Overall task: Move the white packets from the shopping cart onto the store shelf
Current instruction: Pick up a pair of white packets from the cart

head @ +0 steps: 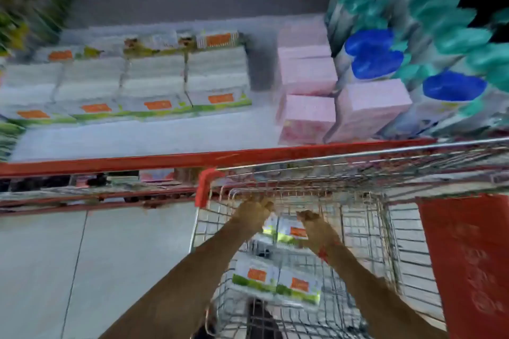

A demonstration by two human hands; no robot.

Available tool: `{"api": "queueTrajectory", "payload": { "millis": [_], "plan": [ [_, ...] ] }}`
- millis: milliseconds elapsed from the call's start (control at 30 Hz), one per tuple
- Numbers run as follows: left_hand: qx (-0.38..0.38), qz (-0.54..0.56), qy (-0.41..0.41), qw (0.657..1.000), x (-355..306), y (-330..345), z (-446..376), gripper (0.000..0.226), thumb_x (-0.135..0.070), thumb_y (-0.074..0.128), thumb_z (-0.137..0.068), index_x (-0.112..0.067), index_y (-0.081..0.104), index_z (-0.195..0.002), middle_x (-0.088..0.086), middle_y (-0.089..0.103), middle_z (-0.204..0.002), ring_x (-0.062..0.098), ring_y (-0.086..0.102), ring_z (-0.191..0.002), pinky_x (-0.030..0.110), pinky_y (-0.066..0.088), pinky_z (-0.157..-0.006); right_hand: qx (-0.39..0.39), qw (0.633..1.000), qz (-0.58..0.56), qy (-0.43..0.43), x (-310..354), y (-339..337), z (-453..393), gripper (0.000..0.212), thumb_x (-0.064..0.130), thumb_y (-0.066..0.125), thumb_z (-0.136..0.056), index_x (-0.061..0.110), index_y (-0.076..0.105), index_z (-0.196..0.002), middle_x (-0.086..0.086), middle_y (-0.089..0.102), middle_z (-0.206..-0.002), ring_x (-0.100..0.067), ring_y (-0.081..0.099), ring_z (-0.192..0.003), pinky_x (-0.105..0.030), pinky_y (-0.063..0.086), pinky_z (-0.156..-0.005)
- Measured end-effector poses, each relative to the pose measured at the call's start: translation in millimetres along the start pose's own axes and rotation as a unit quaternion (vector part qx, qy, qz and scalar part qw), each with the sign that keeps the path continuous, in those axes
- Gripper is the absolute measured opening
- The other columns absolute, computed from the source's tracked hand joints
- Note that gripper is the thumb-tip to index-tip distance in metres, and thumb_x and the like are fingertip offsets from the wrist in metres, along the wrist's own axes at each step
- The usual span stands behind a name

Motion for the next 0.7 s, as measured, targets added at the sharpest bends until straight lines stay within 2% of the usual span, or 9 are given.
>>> {"api": "queueTrajectory", "payload": {
  "millis": [67,133,200,300,367,433,533,600,700],
  "plan": [
    [-0.012,-0.059,-0.009,0.998,0.7,8.4,-10.9,0.085,-0.049,0.076,-0.068,-0.006,0.047,-0.136,0.012,0.044,-0.146,0.028,0.041,-0.135,0.041,0.038,-0.110,0.014,0.999,0.040,-0.022,-10.4,18.0,-18.7,0.092,0.031,0.069,-0.081,0.005,0.011,-0.148,-0.015,0.018,-0.156,-0.028,0.018,-0.144,-0.032,0.017,-0.118],
    [0.059,-0.034,-0.058,0.996,11.3,25.8,-12.1,0.079,-0.036,0.068,-0.082,-0.005,0.031,-0.145,0.014,0.027,-0.155,0.032,0.023,-0.144,0.044,0.020,-0.119,0.017,0.998,0.059,-0.019,-19.1,28.4,-30.4,0.099,0.034,0.075,-0.073,0.008,0.015,-0.147,-0.015,0.027,-0.153,-0.031,0.027,-0.140,-0.036,0.024,-0.118],
    [0.060,0.032,-0.083,0.994,17.2,31.8,-20.5,0.069,-0.028,0.068,-0.084,-0.008,0.037,-0.142,0.012,0.038,-0.148,0.030,0.034,-0.137,0.040,0.025,-0.117,0.000,0.997,0.072,-0.030,-22.6,31.2,-38.5,0.094,0.035,0.079,-0.067,0.010,0.027,-0.142,-0.013,0.043,-0.142,-0.030,0.043,-0.129,-0.037,0.035,-0.111],
    [0.057,0.075,-0.085,0.992,17.0,31.0,-17.2,0.090,-0.022,0.083,-0.068,-0.012,0.033,-0.142,0.015,0.051,-0.136,0.032,0.048,-0.125,0.040,0.044,-0.103,-0.017,0.999,0.034,-0.039,-24.8,28.9,-41.4,0.075,0.030,0.082,-0.061,0.012,0.042,-0.122,-0.009,0.059,-0.120,-0.026,0.059,-0.108,-0.035,0.050,-0.095],
    [0.059,0.088,-0.090,0.990,15.7,31.5,-13.7,0.097,-0.015,0.085,-0.065,-0.012,0.027,-0.143,0.018,0.059,-0.126,0.034,0.055,-0.117,0.041,0.050,-0.092,-0.015,1.000,-0.001,-0.027,-28.0,28.9,-42.6,0.060,0.026,0.079,-0.066,0.013,0.039,-0.109,-0.009,0.065,-0.109,-0.025,0.064,-0.096,-0.030,0.055,-0.080],
    [0.055,0.097,-0.100,0.989,13.3,23.8,-6.9,0.091,-0.012,0.081,-0.071,-0.011,0.027,-0.144,0.019,0.063,-0.118,0.035,0.060,-0.110,0.041,0.053,-0.086,-0.009,1.000,-0.003,-0.028,-23.5,24.5,-37.8,0.053,0.023,0.077,-0.069,0.015,0.035,-0.100,-0.011,0.067,-0.106,-0.027,0.066,-0.093,-0.029,0.054,-0.074],
    [0.043,0.130,-0.110,0.984,14.5,18.9,2.4,0.078,-0.015,0.078,-0.075,-0.013,0.035,-0.140,0.017,0.064,-0.118,0.032,0.060,-0.109,0.039,0.052,-0.087,-0.008,1.000,-0.013,-0.015,-22.8,15.4,-27.8,0.059,0.022,0.079,-0.065,0.016,0.044,-0.112,-0.008,0.067,-0.109,-0.026,0.065,-0.100,-0.033,0.056,-0.081],
    [0.036,0.131,-0.115,0.984,16.4,10.7,14.2,0.065,-0.022,0.077,-0.077,-0.012,0.048,-0.135,0.014,0.063,-0.121,0.029,0.058,-0.112,0.037,0.051,-0.092,-0.014,1.000,-0.013,-0.010,-17.5,5.3,-11.9,0.068,0.024,0.078,-0.068,0.020,0.048,-0.129,-0.006,0.063,-0.122,-0.023,0.059,-0.111,-0.032,0.049,-0.094],
    [0.013,0.155,-0.124,0.980,16.0,-9.3,31.9,0.052,-0.028,0.076,-0.078,-0.014,0.059,-0.125,0.011,0.063,-0.119,0.026,0.057,-0.111,0.035,0.049,-0.092,-0.025,1.000,0.004,-0.004,-9.1,-15.5,18.8,0.065,0.030,0.076,-0.073,0.024,0.050,-0.132,-0.002,0.056,-0.130,-0.020,0.051,-0.120,-0.030,0.040,-0.104]
  ]
}}
Point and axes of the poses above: each hand's wrist, its own z-axis away from the middle knuckle, its own y-axis out of the palm, x = y × z, the point moved 8 cm from there along -z, towards the middle knuckle
